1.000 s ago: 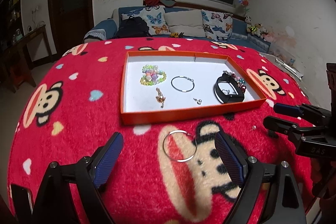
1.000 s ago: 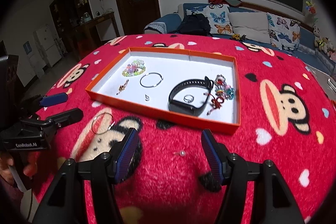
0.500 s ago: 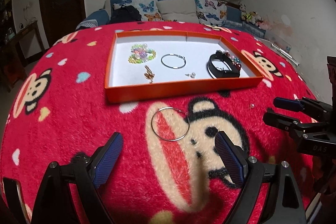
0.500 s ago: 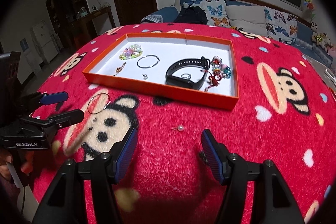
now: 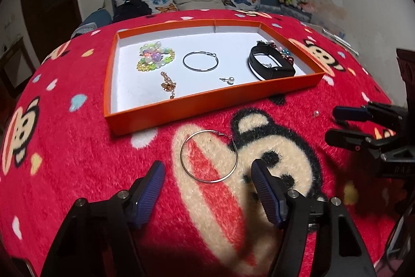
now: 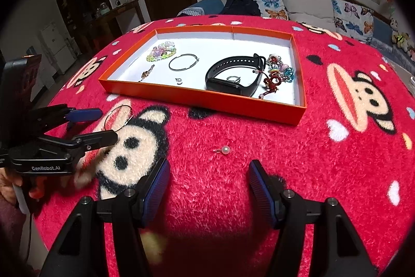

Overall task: Organize jewelry
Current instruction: 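Close the right tool on a second pearl stud while the left tool approaches the large silver hoop, then grasp and lift the hoop into the tray with the left tool while the right tool carries the pearl stud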

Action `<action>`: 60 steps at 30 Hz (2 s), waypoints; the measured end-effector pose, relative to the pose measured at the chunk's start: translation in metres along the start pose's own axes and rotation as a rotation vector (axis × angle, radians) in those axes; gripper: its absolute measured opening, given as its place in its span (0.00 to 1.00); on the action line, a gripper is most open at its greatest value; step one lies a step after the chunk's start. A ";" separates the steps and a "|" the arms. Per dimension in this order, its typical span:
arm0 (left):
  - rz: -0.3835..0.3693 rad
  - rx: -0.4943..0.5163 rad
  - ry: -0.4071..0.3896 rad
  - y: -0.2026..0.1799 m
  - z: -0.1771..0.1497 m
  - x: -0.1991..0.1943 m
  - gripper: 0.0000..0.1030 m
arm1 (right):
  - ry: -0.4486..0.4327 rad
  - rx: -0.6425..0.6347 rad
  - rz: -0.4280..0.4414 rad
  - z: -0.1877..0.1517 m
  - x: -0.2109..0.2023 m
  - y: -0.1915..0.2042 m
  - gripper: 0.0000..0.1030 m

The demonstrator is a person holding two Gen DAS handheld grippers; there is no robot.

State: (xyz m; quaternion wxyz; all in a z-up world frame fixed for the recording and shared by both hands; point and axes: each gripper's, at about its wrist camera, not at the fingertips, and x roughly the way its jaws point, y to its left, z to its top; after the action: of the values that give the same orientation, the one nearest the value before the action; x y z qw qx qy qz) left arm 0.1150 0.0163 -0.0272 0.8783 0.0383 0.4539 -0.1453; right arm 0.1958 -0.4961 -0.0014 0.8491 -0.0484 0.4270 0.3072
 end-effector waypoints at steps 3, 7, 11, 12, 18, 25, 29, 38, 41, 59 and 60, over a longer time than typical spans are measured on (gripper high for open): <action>-0.012 0.037 0.004 -0.002 0.003 0.003 0.67 | 0.015 0.018 0.020 0.002 0.003 -0.004 0.67; -0.018 0.087 0.008 -0.006 0.005 0.006 0.67 | 0.030 0.020 0.056 0.006 0.007 -0.006 0.65; -0.032 0.082 0.006 -0.005 0.006 0.008 0.67 | 0.040 0.009 0.097 0.011 0.009 -0.010 0.65; -0.035 0.081 0.003 -0.005 0.006 0.008 0.67 | 0.043 -0.001 0.096 0.013 0.010 -0.011 0.65; -0.036 0.085 -0.004 -0.006 0.005 0.008 0.67 | 0.065 -0.074 0.129 0.018 0.020 -0.009 0.65; -0.036 0.083 -0.009 -0.005 0.005 0.008 0.67 | 0.083 -0.176 0.148 0.017 0.022 0.000 0.56; -0.037 0.084 -0.009 -0.005 0.004 0.008 0.66 | 0.097 -0.194 0.155 0.014 0.017 -0.001 0.40; -0.049 0.101 -0.017 -0.004 0.003 0.005 0.60 | 0.097 -0.167 0.126 0.011 0.014 -0.008 0.22; -0.050 0.117 -0.022 -0.005 0.002 0.004 0.58 | 0.090 -0.147 0.115 0.010 0.014 -0.011 0.15; -0.028 0.205 -0.040 -0.012 0.005 0.008 0.50 | 0.063 -0.117 0.096 0.003 0.004 -0.011 0.10; -0.024 0.205 -0.043 -0.013 0.005 0.008 0.50 | 0.062 -0.114 0.096 0.004 0.004 -0.011 0.10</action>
State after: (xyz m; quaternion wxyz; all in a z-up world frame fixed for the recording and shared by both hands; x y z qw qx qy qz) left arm 0.1192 0.0010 -0.0296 0.8774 0.1193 0.4183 -0.2022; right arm 0.2062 -0.5022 -0.0039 0.8157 -0.0856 0.4366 0.3698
